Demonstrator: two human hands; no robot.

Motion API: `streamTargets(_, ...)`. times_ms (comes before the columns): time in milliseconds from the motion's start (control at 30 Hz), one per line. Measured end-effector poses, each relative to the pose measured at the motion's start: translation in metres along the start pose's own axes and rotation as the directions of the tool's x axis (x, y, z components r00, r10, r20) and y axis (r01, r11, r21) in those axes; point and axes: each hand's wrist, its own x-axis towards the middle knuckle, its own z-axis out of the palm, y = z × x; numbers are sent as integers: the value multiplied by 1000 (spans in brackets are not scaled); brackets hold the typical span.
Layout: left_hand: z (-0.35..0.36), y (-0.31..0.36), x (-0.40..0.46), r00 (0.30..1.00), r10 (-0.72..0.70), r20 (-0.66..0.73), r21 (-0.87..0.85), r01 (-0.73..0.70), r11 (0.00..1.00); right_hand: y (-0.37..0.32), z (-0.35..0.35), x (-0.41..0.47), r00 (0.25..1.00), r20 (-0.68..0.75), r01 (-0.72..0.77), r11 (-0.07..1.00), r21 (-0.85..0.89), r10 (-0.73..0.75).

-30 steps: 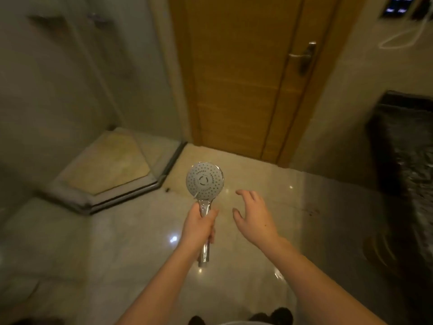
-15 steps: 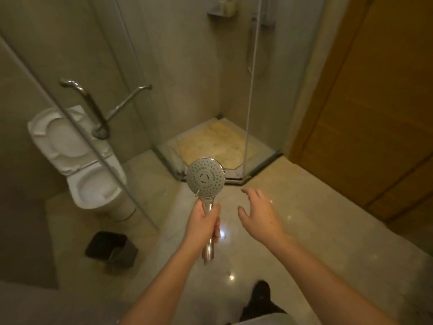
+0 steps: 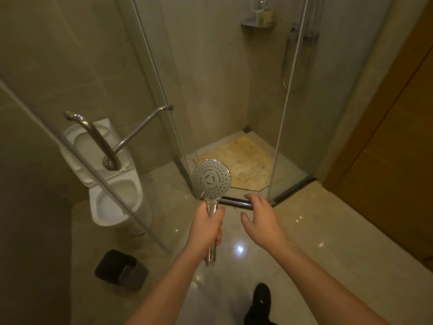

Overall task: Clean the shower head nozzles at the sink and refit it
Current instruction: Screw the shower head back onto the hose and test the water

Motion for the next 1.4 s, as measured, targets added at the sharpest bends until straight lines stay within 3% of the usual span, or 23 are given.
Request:
streamTargets(200, 47, 44, 83, 997, -71, -22, -55, 69, 996, 30, -35, 94, 1000, 14, -5, 1000, 15, 5)
streamTargets(367, 77, 64, 137, 999, -51, -19, -31, 50, 998, 54, -55, 153, 999, 37, -34, 999, 15, 34)
streamTargets(867, 102, 97, 309, 999, -45, 31, -22, 45, 999, 81, -39, 311, 993, 93, -72, 997, -8, 73)
streamTargets(1400, 66, 219, 586, 975, 219, -36, 88, -215, 973, 18, -3, 595, 989, -6, -145, 989, 2, 145)
